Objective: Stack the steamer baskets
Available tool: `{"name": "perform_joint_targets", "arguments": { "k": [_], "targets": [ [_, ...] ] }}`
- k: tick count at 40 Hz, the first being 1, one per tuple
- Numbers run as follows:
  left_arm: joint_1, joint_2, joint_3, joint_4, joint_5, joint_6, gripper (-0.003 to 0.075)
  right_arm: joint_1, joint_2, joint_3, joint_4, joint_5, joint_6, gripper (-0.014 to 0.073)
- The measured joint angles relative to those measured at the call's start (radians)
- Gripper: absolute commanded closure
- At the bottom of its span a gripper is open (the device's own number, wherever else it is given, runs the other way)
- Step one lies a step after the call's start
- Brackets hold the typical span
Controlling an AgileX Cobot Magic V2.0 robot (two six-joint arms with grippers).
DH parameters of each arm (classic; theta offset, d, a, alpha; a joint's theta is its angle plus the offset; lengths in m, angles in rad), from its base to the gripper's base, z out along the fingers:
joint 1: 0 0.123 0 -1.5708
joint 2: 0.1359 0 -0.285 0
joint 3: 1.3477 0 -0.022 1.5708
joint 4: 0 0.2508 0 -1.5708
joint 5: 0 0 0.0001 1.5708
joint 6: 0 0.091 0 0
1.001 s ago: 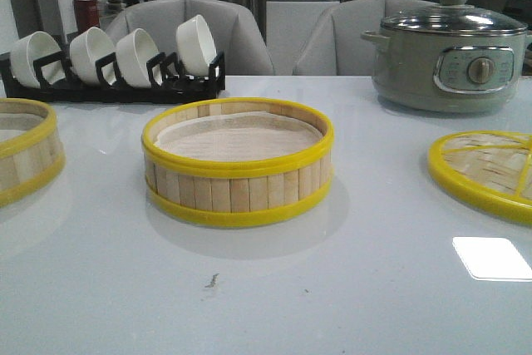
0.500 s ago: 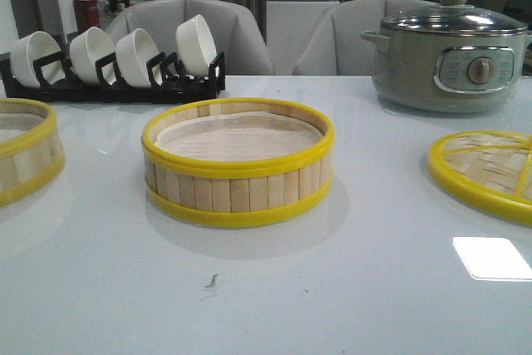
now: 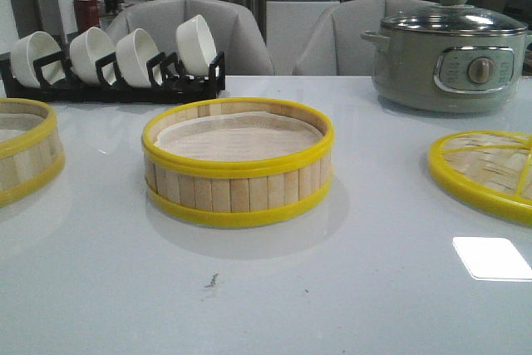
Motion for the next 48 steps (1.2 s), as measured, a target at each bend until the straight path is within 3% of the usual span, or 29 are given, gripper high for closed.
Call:
{"name": "perform_joint_targets", "arguments": {
  "k": [20, 28, 31, 36, 48],
  "targets": [
    [0.000, 0.000, 0.000, 0.000, 0.000, 0.000, 0.0634, 0.000, 0.000, 0.000, -0.008, -0.055, 0.000, 0.0538],
    [0.000, 0.000, 0.000, 0.000, 0.000, 0.000, 0.0634, 0.000, 0.000, -0.005, -0.009, -0.141, 0.000, 0.0538],
    [0.000, 0.000, 0.000, 0.000, 0.000, 0.000, 0.0634, 0.000, 0.000, -0.053, -0.011, -0.094, 0.000, 0.0538],
    [0.000, 0.000, 0.000, 0.000, -0.002, 0.000, 0.0634, 0.000, 0.073, -0.281, -0.011, 0.075, -0.002, 0.0538],
    [0.000, 0.000, 0.000, 0.000, -0.002, 0.000, 0.0634, 0.000, 0.637, -0.752, -0.011, 0.425, -0.004, 0.0538]
  ]
}}
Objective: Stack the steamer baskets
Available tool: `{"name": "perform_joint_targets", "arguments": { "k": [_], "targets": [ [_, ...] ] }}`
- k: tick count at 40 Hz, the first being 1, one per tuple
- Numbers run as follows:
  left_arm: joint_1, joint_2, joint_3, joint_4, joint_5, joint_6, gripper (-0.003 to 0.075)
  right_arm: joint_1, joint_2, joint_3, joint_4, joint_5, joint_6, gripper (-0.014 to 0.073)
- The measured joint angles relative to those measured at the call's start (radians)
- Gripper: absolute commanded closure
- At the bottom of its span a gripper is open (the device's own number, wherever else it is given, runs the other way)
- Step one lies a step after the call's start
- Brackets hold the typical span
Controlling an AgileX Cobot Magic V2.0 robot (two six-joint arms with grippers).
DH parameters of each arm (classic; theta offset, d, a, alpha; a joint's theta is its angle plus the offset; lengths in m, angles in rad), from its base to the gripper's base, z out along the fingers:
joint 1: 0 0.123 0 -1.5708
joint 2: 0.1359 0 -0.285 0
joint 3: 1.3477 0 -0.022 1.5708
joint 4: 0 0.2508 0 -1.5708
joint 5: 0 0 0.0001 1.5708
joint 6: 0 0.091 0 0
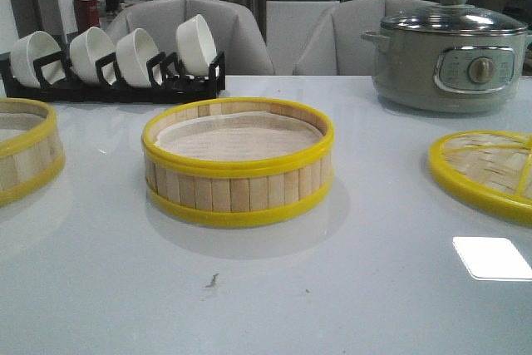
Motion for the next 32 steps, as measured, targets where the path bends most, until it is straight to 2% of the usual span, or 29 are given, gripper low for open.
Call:
{"name": "perform_joint_targets", "arguments": {
  "k": [8, 25, 27, 29, 32],
  "targets": [
    [0.000, 0.000, 0.000, 0.000, 0.000, 0.000, 0.0634, 0.000, 0.154, -0.117, 0.040, 0.051, 0.000, 0.0538],
    [0.000, 0.000, 0.000, 0.032, -0.044, 0.000, 0.0634, 0.000, 0.241, -0.125, 0.067, 0.028, -0.002, 0.0531],
    [0.000, 0.000, 0.000, 0.032, -0.044, 0.000, 0.0634, 0.000, 0.245, -0.125, 0.067, 0.028, -0.002, 0.0505],
    [0.000, 0.000, 0.000, 0.034, -0.040, 0.000, 0.0634, 0.000, 0.245, -0.125, 0.067, 0.028, -0.002, 0.0444],
    [0.000, 0.005, 0.000, 0.036, -0.036, 0.000, 0.0621, 0.000, 0.245, -0.125, 0.067, 0.028, -0.002, 0.0298]
  ]
}}
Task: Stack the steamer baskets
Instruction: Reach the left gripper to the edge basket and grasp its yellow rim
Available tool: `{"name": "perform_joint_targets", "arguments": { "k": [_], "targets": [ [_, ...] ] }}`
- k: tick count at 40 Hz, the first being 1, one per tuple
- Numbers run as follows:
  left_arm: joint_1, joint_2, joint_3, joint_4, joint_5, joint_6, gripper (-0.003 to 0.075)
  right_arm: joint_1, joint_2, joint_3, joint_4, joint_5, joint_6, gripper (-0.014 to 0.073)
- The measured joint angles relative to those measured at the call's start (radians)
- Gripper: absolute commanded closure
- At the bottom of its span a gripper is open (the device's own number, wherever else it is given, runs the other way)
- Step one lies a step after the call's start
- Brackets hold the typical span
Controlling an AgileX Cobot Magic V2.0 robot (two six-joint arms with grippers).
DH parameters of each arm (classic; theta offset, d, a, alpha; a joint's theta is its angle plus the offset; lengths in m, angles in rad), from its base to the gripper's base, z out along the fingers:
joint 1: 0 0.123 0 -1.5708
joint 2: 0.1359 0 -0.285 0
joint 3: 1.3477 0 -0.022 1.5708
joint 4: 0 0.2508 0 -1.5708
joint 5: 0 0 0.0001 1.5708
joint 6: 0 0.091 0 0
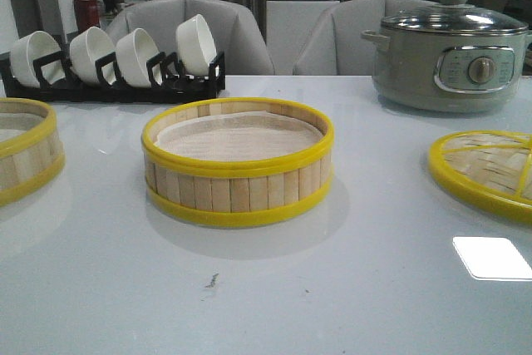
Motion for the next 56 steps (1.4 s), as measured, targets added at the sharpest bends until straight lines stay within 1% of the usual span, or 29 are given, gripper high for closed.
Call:
{"name": "perform_joint_targets", "arguments": {
  "k": [1, 2, 3, 5, 8, 10, 11, 12, 22, 30, 45, 56],
  "targets": [
    [0.000, 0.002, 0.000, 0.002, 0.000, 0.000, 0.0605, 0.000, 0.000, 0.000, 0.000, 0.000, 0.000, 0.0240],
    [0.000, 0.006, 0.000, 0.002, 0.000, 0.000, 0.0588, 0.000, 0.000, 0.000, 0.000, 0.000, 0.000, 0.0200],
    [0.000, 0.012, 0.000, 0.003, 0.000, 0.000, 0.0557, 0.000, 0.000, 0.000, 0.000, 0.000, 0.000, 0.0154],
    [0.000, 0.024, 0.000, 0.003, 0.001, 0.000, 0.0483, 0.000, 0.000, 0.000, 0.000, 0.000, 0.000, 0.0108],
    [0.000, 0.049, 0.000, 0.003, -0.001, 0.000, 0.0338, 0.000, 0.000, 0.000, 0.000, 0.000, 0.000, 0.0110],
    [0.000, 0.064, 0.000, -0.007, -0.007, 0.000, 0.0261, 0.000, 0.000, 0.000, 0.000, 0.000, 0.000, 0.0109],
    [0.000, 0.073, 0.000, -0.012, -0.016, 0.000, 0.0232, 0.000, 0.000, 0.000, 0.000, 0.000, 0.000, 0.0109],
    [0.000, 0.081, 0.000, -0.019, -0.022, 0.000, 0.0220, 0.000, 0.000, 0.000, 0.000, 0.000, 0.000, 0.0109],
    [0.000, 0.207, 0.000, -0.062, -0.109, -0.002, 0.0216, 0.000, 0.000, 0.000, 0.000, 0.000, 0.000, 0.0109],
    [0.000, 0.388, -0.002, -0.073, -0.160, -0.003, 0.0215, 0.000, 0.000, 0.000, 0.001, 0.000, 0.000, 0.0109],
    [-0.007, 0.726, -0.130, -0.102, -0.172, -0.003, 0.0216, 0.000, 0.000, 0.000, 0.006, -0.002, 0.000, 0.0109],
    [-0.024, 0.827, -0.161, -0.125, -0.168, -0.003, 0.0216, 0.000, 0.000, 0.000, 0.006, -0.002, 0.000, 0.0109]
  ]
}}
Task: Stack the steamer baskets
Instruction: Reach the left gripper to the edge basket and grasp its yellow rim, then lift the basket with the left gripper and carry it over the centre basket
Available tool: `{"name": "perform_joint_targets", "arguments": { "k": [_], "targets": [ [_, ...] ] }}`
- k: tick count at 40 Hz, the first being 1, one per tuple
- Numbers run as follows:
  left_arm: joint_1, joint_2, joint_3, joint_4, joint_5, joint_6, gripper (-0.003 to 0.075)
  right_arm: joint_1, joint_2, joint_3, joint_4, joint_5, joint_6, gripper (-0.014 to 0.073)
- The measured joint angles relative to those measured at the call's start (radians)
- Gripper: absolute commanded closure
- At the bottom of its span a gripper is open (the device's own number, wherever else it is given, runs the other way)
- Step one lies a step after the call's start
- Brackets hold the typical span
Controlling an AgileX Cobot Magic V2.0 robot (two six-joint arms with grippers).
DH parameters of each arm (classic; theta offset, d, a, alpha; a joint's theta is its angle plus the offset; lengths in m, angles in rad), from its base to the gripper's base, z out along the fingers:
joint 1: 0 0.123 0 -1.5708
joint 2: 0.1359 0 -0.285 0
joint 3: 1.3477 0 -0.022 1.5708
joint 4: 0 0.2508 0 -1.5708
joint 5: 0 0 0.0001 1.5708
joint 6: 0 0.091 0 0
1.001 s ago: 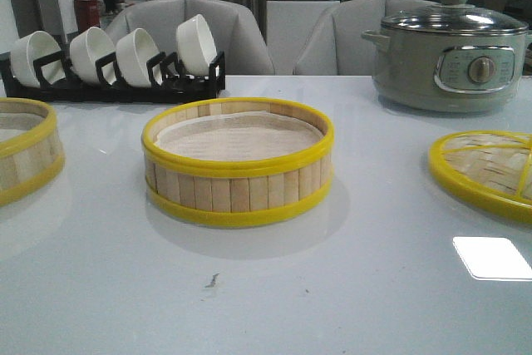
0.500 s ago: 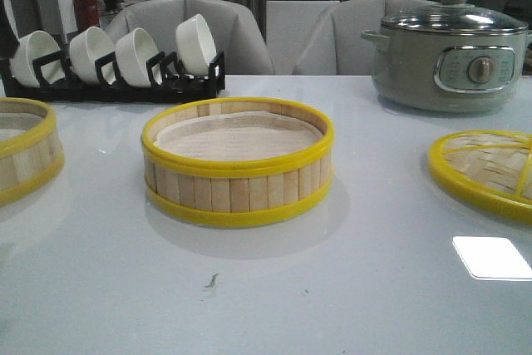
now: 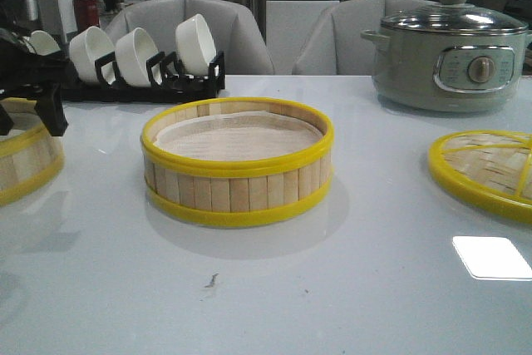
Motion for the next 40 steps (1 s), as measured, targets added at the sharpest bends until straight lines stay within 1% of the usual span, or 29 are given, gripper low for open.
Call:
{"name": "perform_joint_targets", "arguments": {
  "k": [5, 8, 11, 14, 18, 19, 21, 25, 29, 34, 40],
  "targets": [
    [-0.007, 0.019, 0.000, 0.000, 0.002, 0.000, 0.0221, 0.000, 0.000, 0.000, 0.000, 0.000, 0.000, 0.0109],
    [-0.007, 0.020, 0.000, 0.000, 0.002, 0.000, 0.0259, 0.000, 0.000, 0.000, 0.000, 0.000, 0.000, 0.0109],
    [-0.007, 0.020, -0.001, 0.000, 0.004, 0.000, 0.0341, 0.000, 0.000, 0.000, 0.002, 0.000, 0.000, 0.0109],
    [-0.007, 0.020, -0.001, 0.000, 0.010, 0.000, 0.0447, 0.000, 0.000, 0.000, 0.002, 0.000, 0.000, 0.0109],
    [-0.007, 0.020, -0.001, 0.000, 0.016, 0.000, 0.0633, 0.000, 0.000, 0.000, 0.002, 0.000, 0.000, 0.0109],
    [-0.007, 0.020, -0.001, -0.002, 0.017, 0.000, 0.0645, 0.000, 0.000, 0.000, 0.002, 0.000, 0.000, 0.0109],
    [-0.009, 0.020, -0.001, -0.004, 0.020, 0.000, 0.0619, 0.000, 0.000, 0.000, 0.002, 0.000, 0.000, 0.0109],
    [-0.010, 0.020, -0.011, -0.004, 0.031, 0.000, 0.0632, 0.000, 0.000, 0.000, 0.002, 0.000, 0.000, 0.0109],
    [-0.021, 0.021, -0.047, -0.004, 0.073, 0.000, 0.0632, 0.000, 0.000, 0.000, 0.002, 0.000, 0.000, 0.0109],
    [-0.058, 0.024, -0.146, -0.002, 0.144, -0.004, 0.0632, 0.000, 0.000, 0.000, 0.002, 0.000, 0.000, 0.0109],
    [-0.147, 0.028, -0.307, -0.004, 0.220, -0.004, 0.0632, 0.000, 0.000, 0.000, 0.002, 0.000, 0.000, 0.0109]
  ]
}}
